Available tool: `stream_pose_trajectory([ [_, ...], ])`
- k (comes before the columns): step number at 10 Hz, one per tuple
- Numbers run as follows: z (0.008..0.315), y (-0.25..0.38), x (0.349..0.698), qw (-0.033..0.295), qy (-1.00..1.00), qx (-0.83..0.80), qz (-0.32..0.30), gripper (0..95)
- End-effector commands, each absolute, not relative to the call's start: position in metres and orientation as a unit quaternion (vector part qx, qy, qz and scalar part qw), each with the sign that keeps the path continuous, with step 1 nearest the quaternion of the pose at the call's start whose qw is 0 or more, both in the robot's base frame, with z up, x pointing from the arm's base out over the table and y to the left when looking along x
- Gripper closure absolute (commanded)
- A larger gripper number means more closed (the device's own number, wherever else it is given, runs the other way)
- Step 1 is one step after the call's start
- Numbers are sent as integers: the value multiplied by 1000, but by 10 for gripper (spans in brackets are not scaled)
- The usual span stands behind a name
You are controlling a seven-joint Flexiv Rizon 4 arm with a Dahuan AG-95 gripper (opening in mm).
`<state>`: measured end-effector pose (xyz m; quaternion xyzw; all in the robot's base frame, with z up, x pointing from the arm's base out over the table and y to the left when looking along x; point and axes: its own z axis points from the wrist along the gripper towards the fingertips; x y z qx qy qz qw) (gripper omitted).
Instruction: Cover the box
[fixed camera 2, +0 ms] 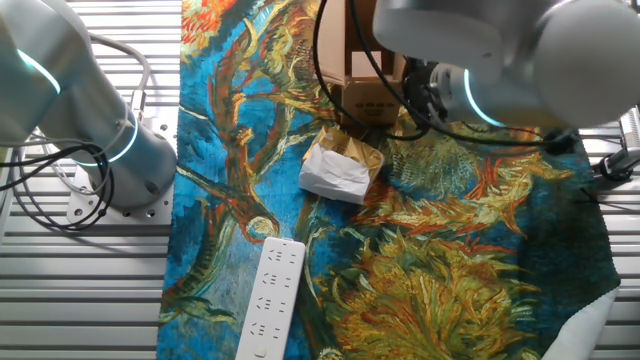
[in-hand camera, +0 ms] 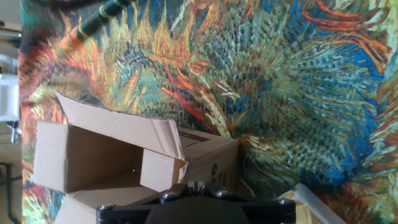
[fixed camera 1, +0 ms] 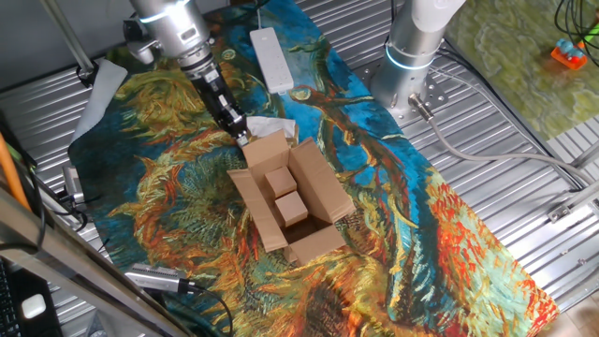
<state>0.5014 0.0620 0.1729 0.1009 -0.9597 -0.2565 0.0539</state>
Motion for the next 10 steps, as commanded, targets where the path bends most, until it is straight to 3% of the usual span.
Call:
stream_pose_trajectory([
  [1,173,62,500,50,-964,113,-237,950],
  [10,173,62,500,47,-964,118,-232,950],
])
